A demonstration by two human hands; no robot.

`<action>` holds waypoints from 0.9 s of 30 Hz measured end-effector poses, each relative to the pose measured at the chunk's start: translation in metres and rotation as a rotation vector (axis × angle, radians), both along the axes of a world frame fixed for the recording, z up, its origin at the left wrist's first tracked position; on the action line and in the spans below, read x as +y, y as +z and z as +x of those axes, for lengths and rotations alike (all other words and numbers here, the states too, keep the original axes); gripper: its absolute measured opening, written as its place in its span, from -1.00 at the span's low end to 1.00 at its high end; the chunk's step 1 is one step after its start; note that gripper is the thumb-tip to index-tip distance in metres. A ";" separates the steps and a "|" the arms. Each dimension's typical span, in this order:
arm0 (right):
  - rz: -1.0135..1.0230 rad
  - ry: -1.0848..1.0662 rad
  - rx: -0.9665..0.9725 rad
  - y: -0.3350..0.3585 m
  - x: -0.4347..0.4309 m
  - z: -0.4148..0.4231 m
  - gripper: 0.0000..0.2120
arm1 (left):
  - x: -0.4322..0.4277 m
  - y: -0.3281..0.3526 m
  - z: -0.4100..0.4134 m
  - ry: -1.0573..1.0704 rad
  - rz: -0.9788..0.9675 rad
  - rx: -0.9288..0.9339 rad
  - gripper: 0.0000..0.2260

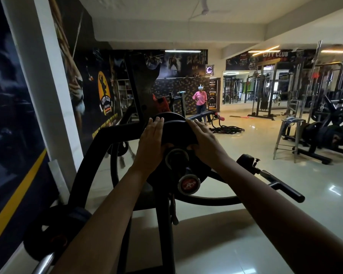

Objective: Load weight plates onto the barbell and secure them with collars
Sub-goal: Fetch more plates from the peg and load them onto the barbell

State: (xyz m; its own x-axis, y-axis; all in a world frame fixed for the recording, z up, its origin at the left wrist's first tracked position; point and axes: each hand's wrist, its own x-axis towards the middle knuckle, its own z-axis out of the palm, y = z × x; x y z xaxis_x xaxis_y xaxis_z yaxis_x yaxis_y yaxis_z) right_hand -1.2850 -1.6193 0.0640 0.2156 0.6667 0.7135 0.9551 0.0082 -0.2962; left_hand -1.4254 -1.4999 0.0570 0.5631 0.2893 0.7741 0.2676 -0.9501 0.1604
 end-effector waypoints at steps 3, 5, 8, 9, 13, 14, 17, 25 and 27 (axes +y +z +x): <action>-0.006 -0.008 -0.006 0.001 0.025 0.015 -0.28 | 0.020 -0.001 0.014 0.004 -0.002 -0.025 -0.27; -0.011 -0.023 -0.004 0.002 0.044 0.025 -0.28 | 0.035 -0.001 0.025 0.015 -0.022 -0.031 -0.26; -0.015 -0.023 -0.007 0.002 0.070 0.040 -0.30 | 0.060 0.000 0.040 0.032 -0.035 -0.037 -0.30; -0.016 -0.025 -0.012 0.003 0.078 0.044 -0.30 | 0.067 0.000 0.045 0.038 -0.045 -0.032 -0.33; -0.027 -0.040 -0.021 0.008 0.104 0.059 -0.32 | 0.093 0.003 0.063 0.049 -0.069 -0.056 -0.42; -0.028 -0.045 -0.025 0.008 0.109 0.062 -0.33 | 0.098 0.002 0.067 0.052 -0.072 -0.063 -0.42; -0.025 -0.035 -0.036 0.008 0.121 0.069 -0.33 | 0.113 -0.001 0.077 0.075 -0.071 -0.062 -0.43; -0.060 -0.003 -0.061 0.007 0.135 0.086 -0.30 | 0.123 0.004 0.086 0.120 -0.057 -0.015 -0.43; -0.064 -0.007 -0.078 0.008 0.130 0.085 -0.32 | 0.118 0.006 0.084 0.145 -0.071 -0.004 -0.42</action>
State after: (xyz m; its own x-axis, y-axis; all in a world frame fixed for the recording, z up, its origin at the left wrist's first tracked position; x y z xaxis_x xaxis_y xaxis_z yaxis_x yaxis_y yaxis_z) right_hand -1.2005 -1.4897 0.0721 0.1663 0.7100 0.6843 0.9752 -0.0155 -0.2209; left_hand -1.3415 -1.3820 0.0628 0.5086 0.4211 0.7510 0.4000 -0.8880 0.2270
